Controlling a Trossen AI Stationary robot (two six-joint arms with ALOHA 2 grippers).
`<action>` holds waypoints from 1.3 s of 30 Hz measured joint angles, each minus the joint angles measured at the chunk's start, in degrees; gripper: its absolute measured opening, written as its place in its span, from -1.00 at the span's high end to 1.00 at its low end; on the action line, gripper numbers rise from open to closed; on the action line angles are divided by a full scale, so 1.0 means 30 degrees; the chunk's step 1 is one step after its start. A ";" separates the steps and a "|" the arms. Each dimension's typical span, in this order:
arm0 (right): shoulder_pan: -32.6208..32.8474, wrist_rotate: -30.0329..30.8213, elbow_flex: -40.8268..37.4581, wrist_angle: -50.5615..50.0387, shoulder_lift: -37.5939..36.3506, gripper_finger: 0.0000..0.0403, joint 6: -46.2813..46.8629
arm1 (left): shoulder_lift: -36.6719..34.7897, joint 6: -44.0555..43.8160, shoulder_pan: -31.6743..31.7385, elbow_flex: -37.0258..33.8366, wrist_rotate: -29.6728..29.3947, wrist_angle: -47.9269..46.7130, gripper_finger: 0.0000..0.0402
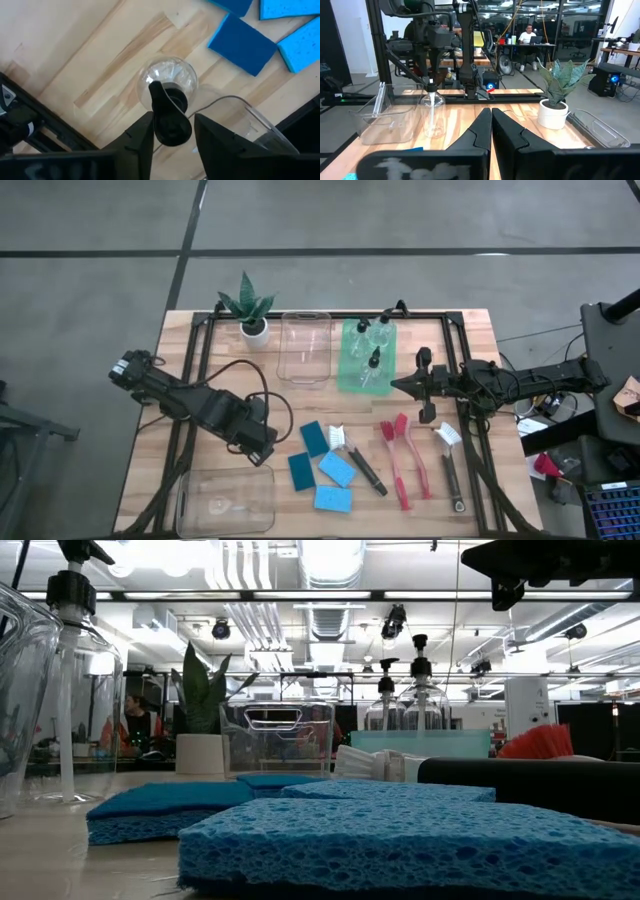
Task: Pick & Place Kitchen Sink Supplies
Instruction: Put the transparent soap dispenser into the green bin
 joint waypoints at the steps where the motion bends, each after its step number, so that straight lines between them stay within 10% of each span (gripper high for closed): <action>1: 0.0006 0.0000 0.0000 -0.0002 0.0000 0.96 0.0000 | 0.0000 0.0012 0.0000 -0.0058 -0.0054 0.0047 0.39; 39: 0.0007 0.0000 0.0000 -0.0007 -0.0007 0.96 0.0000 | -0.0357 0.2810 0.0296 0.1243 -0.2572 0.0378 0.54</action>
